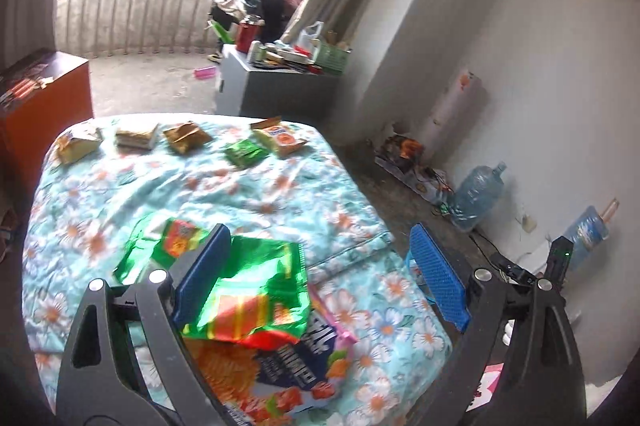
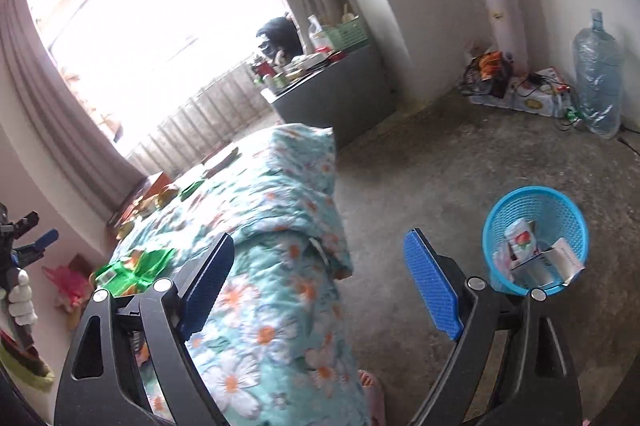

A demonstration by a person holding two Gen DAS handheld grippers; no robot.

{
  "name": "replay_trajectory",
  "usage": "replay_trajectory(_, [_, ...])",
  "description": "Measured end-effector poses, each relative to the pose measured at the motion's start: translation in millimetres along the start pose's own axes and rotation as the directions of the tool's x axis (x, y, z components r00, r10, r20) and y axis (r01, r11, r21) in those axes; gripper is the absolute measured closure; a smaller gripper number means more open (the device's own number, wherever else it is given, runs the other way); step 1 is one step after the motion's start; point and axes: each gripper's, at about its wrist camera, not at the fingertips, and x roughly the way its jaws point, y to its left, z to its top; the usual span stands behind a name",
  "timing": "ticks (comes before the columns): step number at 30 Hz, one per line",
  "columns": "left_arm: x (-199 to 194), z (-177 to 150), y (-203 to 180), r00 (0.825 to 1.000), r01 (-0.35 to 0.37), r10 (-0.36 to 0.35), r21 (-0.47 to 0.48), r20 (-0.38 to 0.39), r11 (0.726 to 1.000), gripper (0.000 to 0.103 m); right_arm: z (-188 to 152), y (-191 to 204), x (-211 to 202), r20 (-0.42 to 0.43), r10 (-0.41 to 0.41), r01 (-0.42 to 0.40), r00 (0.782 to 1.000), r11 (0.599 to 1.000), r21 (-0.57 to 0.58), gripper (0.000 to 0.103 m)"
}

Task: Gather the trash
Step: 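Move both tools back over the bed, then grasp the orange snack bag with the left tool while the right grasps the green bag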

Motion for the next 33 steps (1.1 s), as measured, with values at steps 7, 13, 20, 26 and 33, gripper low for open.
replay_trajectory(7, [-23,-51,51,0.998,-0.069,0.068,-0.054,-0.013,0.996,0.016,-16,83,28,-0.158,0.193,-0.197,0.968,0.98,-0.014,0.019])
replay_trajectory(13, [-27,-95,75,0.996,-0.038,0.028,-0.115,-0.084,0.993,0.016,-33,150,65,-0.303,0.327,-0.339,0.895,0.941,0.012,0.019])
replay_trajectory(20, [-11,-153,78,0.977,-0.02,-0.013,-0.153,-0.211,0.988,0.023,-58,203,129,-0.489,0.456,-0.407,0.744,0.889,0.209,0.023])
replay_trajectory(26, [14,-187,83,0.948,-0.028,-0.055,-0.252,-0.314,0.967,0.038,-81,219,173,-0.578,0.462,-0.323,0.673,0.886,0.333,0.031])
replay_trajectory(33, [21,-191,91,0.952,-0.04,-0.055,-0.3,-0.303,0.953,0.071,-98,220,202,-0.603,0.489,-0.252,0.63,0.863,0.438,0.053])
